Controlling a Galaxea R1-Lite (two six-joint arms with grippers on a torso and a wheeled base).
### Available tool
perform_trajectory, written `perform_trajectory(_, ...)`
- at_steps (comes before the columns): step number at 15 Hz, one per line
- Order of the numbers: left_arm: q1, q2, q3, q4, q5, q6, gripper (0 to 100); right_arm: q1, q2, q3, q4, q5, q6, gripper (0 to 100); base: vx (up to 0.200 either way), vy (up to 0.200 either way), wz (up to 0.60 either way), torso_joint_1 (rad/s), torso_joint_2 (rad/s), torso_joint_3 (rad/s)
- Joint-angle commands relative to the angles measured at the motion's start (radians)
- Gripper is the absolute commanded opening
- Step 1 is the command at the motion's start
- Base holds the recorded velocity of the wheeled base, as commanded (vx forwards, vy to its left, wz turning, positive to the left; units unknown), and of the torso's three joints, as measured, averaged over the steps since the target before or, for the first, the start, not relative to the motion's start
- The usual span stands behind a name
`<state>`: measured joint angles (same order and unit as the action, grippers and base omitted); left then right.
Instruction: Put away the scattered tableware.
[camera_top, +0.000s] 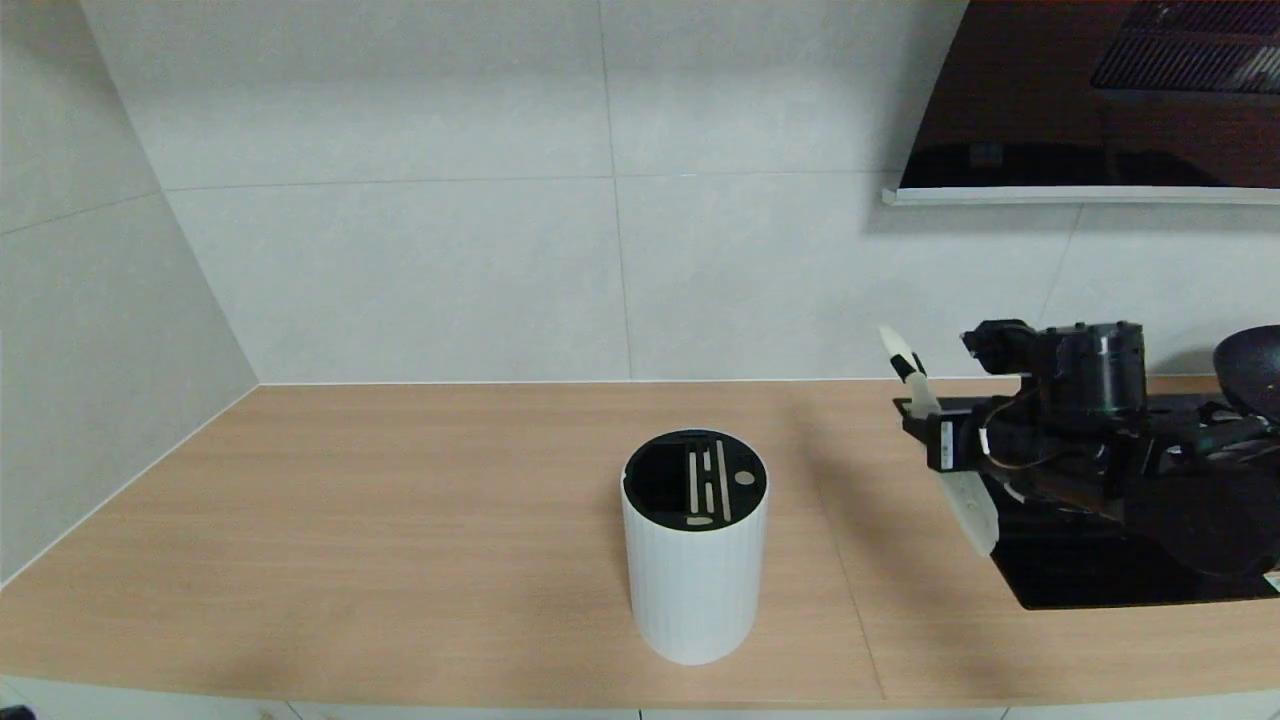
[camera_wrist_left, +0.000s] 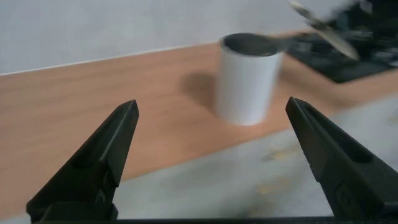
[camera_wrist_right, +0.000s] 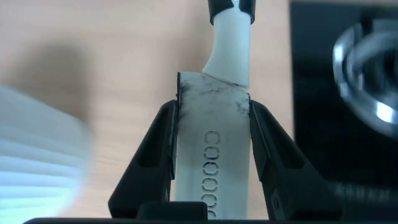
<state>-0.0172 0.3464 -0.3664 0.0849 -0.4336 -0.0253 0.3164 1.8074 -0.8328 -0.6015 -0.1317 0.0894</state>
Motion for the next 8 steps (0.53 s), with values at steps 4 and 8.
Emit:
perform_trajectory(4,-0.221,0.694,-0.325,-0.189,-0.125,-0.265,100,0.173,-0.209,-0.028,0.028,-0.008,0.001,0,0.0,0.0,0.0,0.0,0.0,0.0)
perform_trajectory(8,-0.394,0.925,-0.284,-0.688,-0.116,-0.67,100,0.294,-0.287,-0.016,0.026,-0.008,0.001,0,0.0,0.0,0.0,0.0,0.0,0.0)
